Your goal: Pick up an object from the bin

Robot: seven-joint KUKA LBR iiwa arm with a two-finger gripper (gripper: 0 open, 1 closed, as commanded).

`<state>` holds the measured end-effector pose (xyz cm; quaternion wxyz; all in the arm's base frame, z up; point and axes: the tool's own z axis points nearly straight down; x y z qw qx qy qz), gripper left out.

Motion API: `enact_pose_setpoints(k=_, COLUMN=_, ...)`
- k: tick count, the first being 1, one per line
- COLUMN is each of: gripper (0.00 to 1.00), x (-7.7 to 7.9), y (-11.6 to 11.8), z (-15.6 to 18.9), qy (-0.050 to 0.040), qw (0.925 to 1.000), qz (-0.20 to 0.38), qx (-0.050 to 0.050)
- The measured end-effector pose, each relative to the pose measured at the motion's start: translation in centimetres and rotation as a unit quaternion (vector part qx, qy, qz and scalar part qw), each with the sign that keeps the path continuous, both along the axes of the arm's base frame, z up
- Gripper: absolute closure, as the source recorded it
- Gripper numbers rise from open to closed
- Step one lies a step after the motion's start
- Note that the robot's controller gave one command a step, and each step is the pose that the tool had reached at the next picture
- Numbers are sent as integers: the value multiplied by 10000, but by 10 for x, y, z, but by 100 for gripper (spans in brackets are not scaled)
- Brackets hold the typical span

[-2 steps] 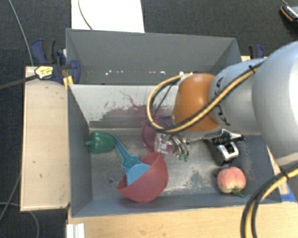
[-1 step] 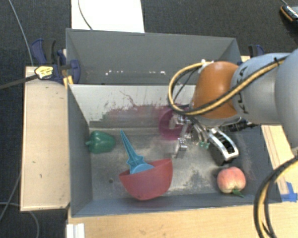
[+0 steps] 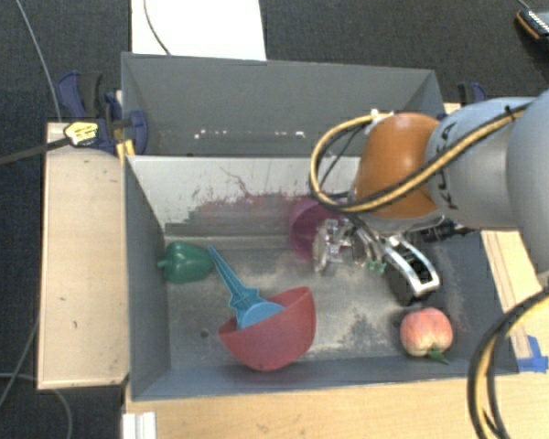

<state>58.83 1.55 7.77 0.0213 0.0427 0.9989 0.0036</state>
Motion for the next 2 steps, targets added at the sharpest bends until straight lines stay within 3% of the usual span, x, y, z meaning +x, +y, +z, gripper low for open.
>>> enact_pose_setpoints(k=1, gripper=100, x=0, y=0, z=0, qy=0, qw=10000, qz=3, qx=-1)
enact_pose_setpoints(k=2, gripper=100, x=-8, y=-16, z=3, qy=0, qw=9997, qz=-249, qx=13)
